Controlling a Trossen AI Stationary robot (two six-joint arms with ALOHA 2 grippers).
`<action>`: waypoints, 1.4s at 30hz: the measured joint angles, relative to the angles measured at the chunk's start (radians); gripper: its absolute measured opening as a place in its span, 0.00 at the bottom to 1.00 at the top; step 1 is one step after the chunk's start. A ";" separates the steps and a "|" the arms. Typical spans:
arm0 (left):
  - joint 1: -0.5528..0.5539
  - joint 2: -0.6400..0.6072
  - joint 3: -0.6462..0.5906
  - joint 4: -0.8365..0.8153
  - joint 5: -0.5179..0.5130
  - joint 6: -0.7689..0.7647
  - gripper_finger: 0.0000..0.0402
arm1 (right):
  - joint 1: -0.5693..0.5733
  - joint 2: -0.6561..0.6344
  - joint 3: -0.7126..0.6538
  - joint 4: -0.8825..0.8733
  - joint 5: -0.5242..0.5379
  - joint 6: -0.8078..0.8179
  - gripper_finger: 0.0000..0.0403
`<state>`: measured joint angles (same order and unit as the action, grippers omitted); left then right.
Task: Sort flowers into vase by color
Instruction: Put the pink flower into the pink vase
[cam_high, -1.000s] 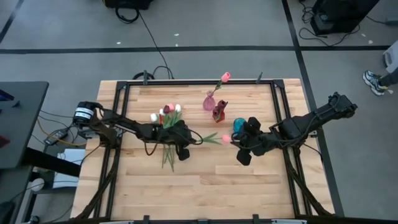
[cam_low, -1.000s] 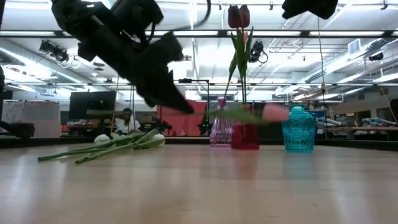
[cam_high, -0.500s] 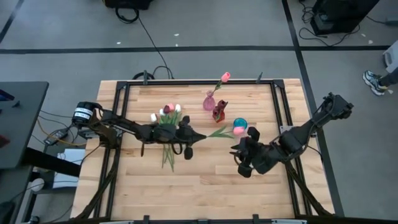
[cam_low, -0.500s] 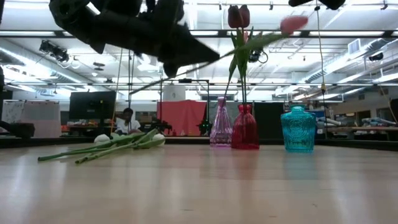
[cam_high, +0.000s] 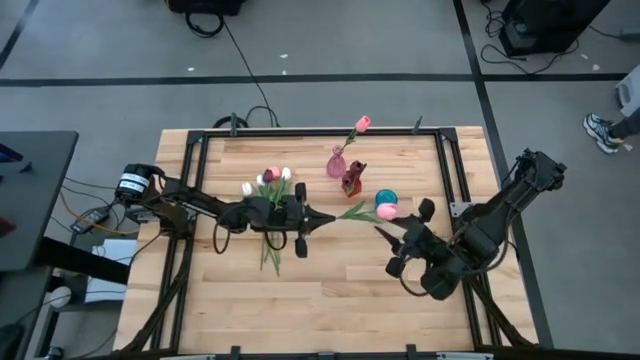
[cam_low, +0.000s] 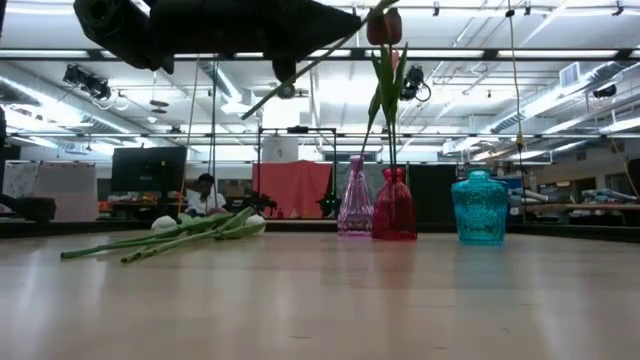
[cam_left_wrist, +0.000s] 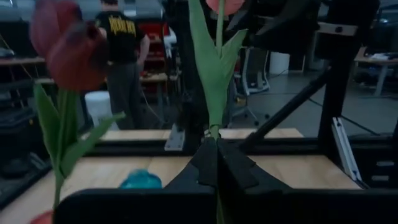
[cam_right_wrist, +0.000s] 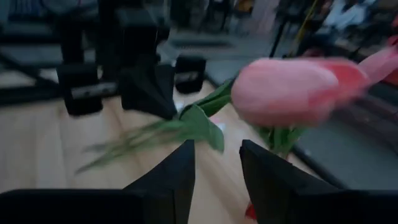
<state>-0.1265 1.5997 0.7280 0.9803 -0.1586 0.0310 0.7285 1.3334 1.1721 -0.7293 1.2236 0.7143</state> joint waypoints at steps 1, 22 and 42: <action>0.000 0.000 0.000 0.011 0.003 0.012 0.01 | 0.006 0.000 0.000 0.006 0.024 0.000 0.37; -0.001 0.000 0.000 0.110 0.216 -0.010 0.01 | -0.046 0.006 0.000 0.451 -0.024 -0.577 0.43; -0.001 -0.001 0.000 0.127 0.251 -0.042 0.01 | -0.119 0.006 0.000 0.626 -0.257 -0.771 0.30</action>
<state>-0.1272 1.5990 0.7284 1.1070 0.0927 -0.0114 0.6097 1.3392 1.1721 -0.1035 0.9663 -0.0570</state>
